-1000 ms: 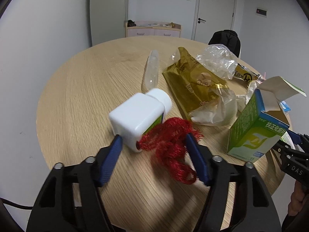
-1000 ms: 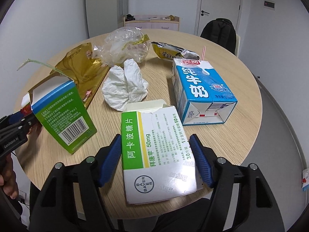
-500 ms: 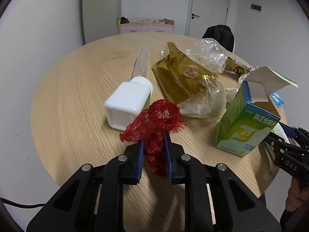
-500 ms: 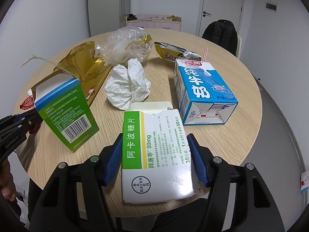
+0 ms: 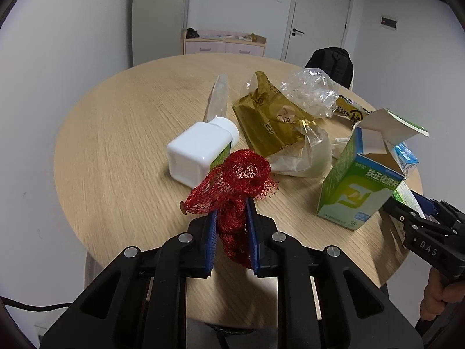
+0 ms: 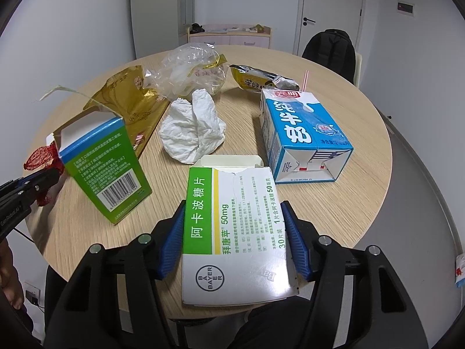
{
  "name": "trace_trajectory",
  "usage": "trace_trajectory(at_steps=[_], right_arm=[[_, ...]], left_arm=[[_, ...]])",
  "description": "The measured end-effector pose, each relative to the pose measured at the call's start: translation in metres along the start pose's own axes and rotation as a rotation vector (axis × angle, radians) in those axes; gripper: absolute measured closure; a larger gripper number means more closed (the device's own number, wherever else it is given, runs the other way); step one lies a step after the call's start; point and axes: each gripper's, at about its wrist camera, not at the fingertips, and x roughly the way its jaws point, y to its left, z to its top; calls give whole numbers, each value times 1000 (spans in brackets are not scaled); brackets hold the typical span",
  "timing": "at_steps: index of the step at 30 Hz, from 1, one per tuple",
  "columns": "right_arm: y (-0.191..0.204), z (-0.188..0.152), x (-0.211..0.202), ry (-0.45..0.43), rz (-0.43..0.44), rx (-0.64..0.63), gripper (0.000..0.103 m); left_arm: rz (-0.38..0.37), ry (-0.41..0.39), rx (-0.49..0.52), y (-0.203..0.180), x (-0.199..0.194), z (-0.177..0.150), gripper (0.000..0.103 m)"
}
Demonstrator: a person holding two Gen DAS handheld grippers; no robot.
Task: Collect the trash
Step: 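Carry the red net and Bayer box down over the black trash bin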
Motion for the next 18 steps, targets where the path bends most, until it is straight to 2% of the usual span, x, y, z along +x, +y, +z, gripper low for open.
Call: trace_trajectory(at_steps=[18], right_arm=[[18, -28, -47, -64, -4, -15, 43]], left_arm=[[1, -35, 6, -6, -52, -34, 85]])
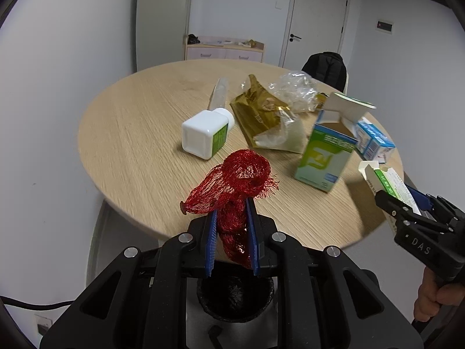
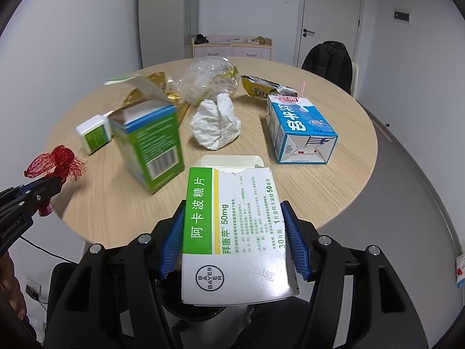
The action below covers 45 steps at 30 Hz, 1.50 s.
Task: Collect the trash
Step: 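Carry the red net and Bayer box down over the black trash bin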
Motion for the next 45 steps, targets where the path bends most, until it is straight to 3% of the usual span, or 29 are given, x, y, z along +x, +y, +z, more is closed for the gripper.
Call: trace_trajectory(at_steps=[18, 26, 45], right_arm=[[22, -67, -49, -13, -19, 0, 43], [26, -97, -50, 14, -3, 14, 43], [42, -143, 32, 119, 4, 9, 43]], left_arm=[[9, 48, -48, -4, -32, -79, 85], [-16, 97, -57, -5, -19, -112, 85], [-30, 183, -58, 4, 62, -152, 85]])
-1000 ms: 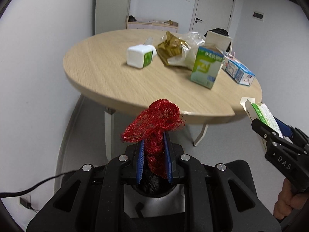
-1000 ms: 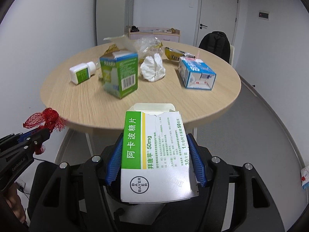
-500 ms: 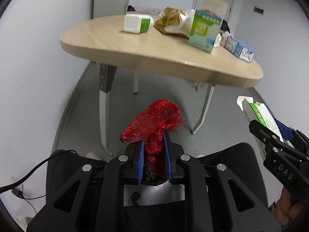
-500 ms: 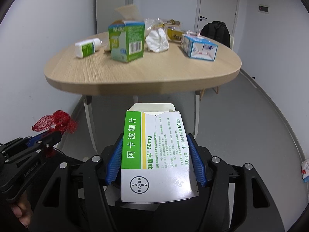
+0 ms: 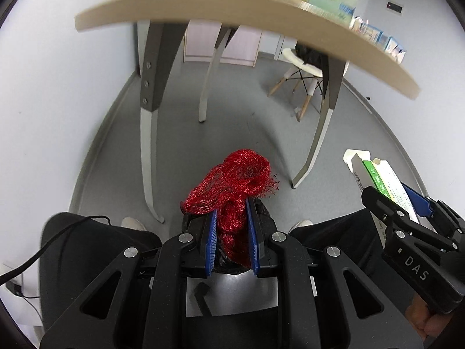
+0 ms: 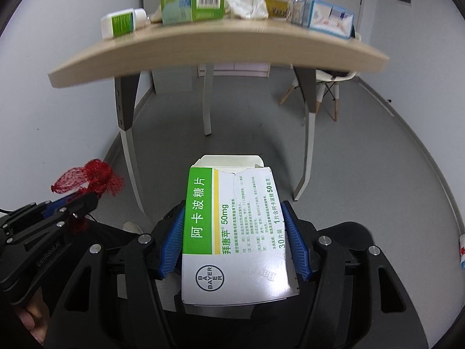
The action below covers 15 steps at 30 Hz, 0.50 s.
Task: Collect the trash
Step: 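Carry the red net and Bayer box down over the black trash bin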
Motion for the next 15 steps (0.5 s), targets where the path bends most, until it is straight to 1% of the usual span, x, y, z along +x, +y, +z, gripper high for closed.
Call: trace_trajectory(at_steps=[6, 10, 15], right_arm=[[2, -7, 39, 34, -4, 10, 43], [2, -10, 59, 57, -2, 21, 43], [1, -6, 83, 92, -6, 27, 43]], left_arm=[[9, 15, -3, 7, 36, -3, 85], [35, 55, -4, 11, 60, -5, 85], [58, 103, -9, 17, 90, -3, 85]])
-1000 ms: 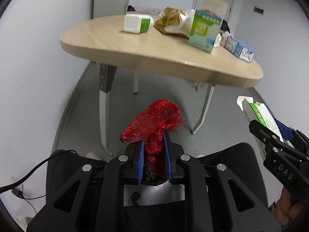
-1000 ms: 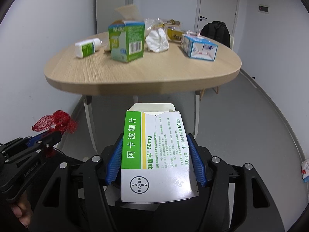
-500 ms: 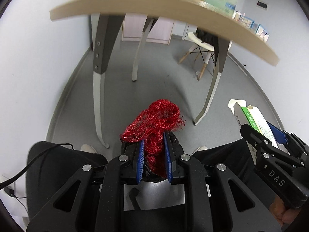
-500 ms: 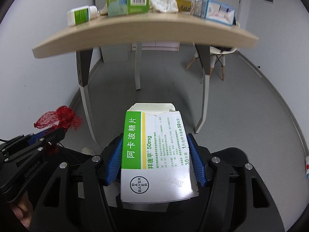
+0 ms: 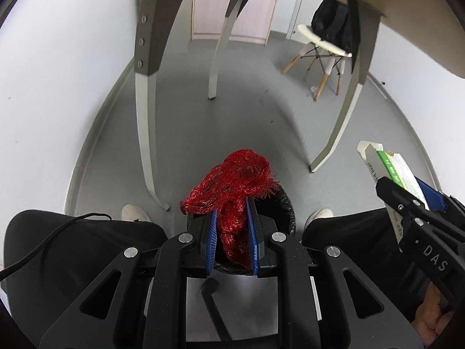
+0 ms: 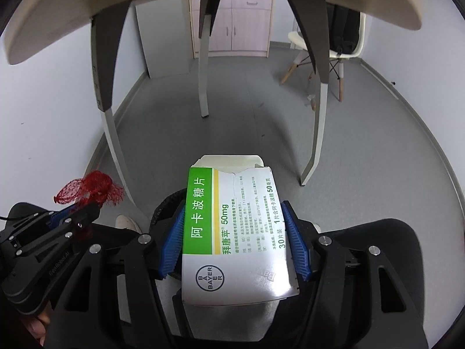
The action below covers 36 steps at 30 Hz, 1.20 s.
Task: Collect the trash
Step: 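Carry the red net and Bayer box down over the black trash bin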
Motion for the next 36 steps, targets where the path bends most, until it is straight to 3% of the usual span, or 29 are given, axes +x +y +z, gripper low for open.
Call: trace_trajectory(at_steps=[23, 36], right_arm=[[20, 31, 111, 159, -14, -67, 43], [44, 20, 171, 308, -10, -106, 43]], left_arm=[[70, 100, -34, 22, 86, 38, 85], [101, 203, -80, 56, 135, 35, 85]])
